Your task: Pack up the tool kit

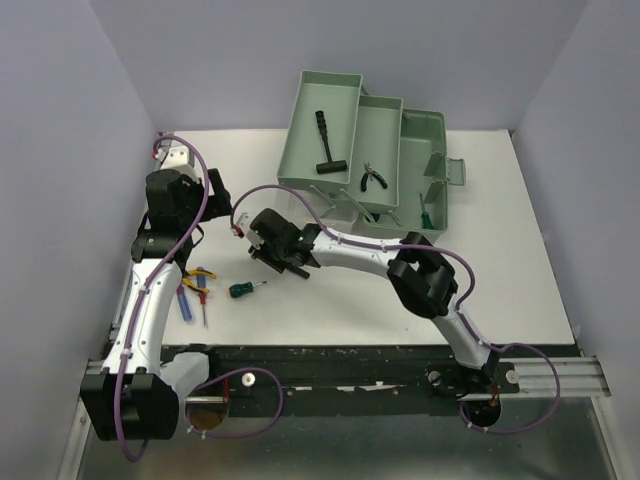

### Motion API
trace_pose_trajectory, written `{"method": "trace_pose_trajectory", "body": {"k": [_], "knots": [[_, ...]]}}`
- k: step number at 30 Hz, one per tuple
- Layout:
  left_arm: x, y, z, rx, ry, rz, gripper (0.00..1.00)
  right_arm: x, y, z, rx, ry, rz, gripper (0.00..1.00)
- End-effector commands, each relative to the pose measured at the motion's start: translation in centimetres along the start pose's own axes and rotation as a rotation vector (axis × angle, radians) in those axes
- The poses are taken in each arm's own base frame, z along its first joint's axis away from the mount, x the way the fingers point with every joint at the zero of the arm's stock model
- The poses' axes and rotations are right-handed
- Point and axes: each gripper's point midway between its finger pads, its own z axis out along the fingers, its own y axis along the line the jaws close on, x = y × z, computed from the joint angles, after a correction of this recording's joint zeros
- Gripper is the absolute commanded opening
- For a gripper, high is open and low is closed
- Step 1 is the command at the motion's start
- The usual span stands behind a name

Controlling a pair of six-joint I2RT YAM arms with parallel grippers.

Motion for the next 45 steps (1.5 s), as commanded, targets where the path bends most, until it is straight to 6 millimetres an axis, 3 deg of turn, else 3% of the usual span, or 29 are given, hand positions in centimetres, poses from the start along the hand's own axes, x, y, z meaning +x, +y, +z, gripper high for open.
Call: {"method": "trace_pose_trajectory", "body": {"k": [1, 11, 17, 20, 23, 25, 32, 36, 41, 45], "knots": [[-0.5, -0.1, -0.5, 0.002, -0.020, 0.012, 0.99, 1.1, 0.1, 0.9, -0.015, 0.068, -0.024, 0.41], [-0.5, -0.2, -0.5, 0.006, -0.019, 0.011, 0.99, 3.1, 0.4, 2.3, -0.044, 0.143, -0.013, 0.41], [-0.4, -0.1, -0.5, 0.003, -0.017, 0.012, 0.99, 4.1, 0.8, 2.5, -0.068, 0.172, -0.007, 0.21], [-0.5, -0.1, -0.5, 0.003, -0.018, 0.011, 0.99, 4.1, 0.8, 2.2, -0.063, 0.170, -0.019, 0.01], [-0.4, -0.1, -0.5, 0.001, -0.017, 0.011, 0.99, 3.6, 0.4, 1.7, -0.050, 0.142, -0.027, 0.01], [-0.4, 0.0, -0.5, -0.002, -0.018, 0.012, 0.99, 3.8, 0.3, 1.0, -0.033, 0.114, -0.014, 0.01], [-0.4, 0.0, -0.5, -0.002, -0.018, 0.010, 0.99, 1.0, -1.4, -2.9, 0.076, -0.203, 0.060, 0.01], [-0.4, -0.1, -0.4, 0.000, -0.018, 0.009, 0.99, 0.9, -1.7, -4.6, 0.096, -0.309, 0.101, 0.01], [-0.3, 0.0, -0.3, -0.003, -0.013, 0.008, 0.99, -0.6, -2.1, -8.2, 0.113, -0.469, 0.135, 0.01], [-0.3, 0.0, -0.3, -0.001, -0.013, 0.007, 0.99, -2.5, -2.9, -12.6, 0.149, -0.592, 0.146, 0.00]]}}
